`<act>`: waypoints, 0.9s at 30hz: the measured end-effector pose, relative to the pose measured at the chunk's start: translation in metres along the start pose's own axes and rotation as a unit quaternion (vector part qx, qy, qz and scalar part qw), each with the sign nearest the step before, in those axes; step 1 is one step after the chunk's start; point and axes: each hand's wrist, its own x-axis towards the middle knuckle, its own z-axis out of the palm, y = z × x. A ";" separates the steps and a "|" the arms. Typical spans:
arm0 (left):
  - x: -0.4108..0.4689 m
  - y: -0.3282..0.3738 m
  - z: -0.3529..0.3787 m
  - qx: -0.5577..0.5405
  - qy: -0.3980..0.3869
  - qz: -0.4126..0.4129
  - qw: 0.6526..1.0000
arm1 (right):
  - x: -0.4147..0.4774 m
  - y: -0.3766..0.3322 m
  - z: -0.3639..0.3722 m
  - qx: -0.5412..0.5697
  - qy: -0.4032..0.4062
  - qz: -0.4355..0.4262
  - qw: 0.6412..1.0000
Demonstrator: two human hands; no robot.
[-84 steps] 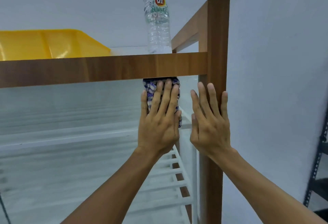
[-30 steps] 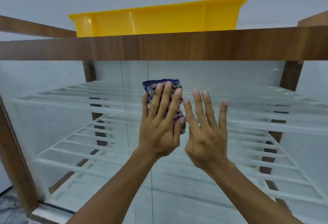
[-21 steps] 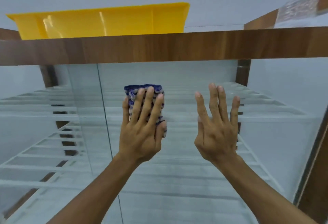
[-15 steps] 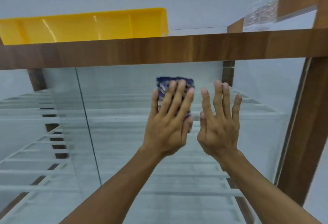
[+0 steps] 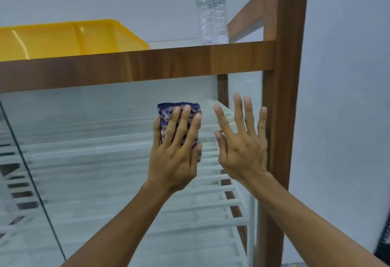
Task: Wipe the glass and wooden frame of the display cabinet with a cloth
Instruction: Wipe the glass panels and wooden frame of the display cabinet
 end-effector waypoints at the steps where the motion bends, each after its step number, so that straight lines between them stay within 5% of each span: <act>1: 0.012 0.011 0.003 -0.001 0.011 -0.017 1.000 | -0.001 0.008 -0.004 -0.010 0.003 0.004 1.000; 5: 0.057 0.061 0.018 -0.014 0.012 -0.008 1.000 | -0.011 0.043 -0.013 -0.044 0.018 0.014 0.999; 8: 0.059 0.088 0.030 -0.021 0.004 0.018 1.000 | -0.019 0.068 -0.014 0.018 0.048 -0.039 0.998; 12: 0.046 0.095 0.036 -0.013 -0.006 0.102 0.995 | -0.024 0.070 -0.013 0.081 0.084 -0.005 0.993; 17: 0.062 0.108 0.039 -0.017 0.013 0.014 1.000 | -0.028 0.069 -0.010 0.106 0.094 0.010 0.990; 27: 0.025 0.081 0.032 -0.016 -0.002 0.069 0.997 | -0.038 0.038 -0.007 0.092 0.076 0.078 0.990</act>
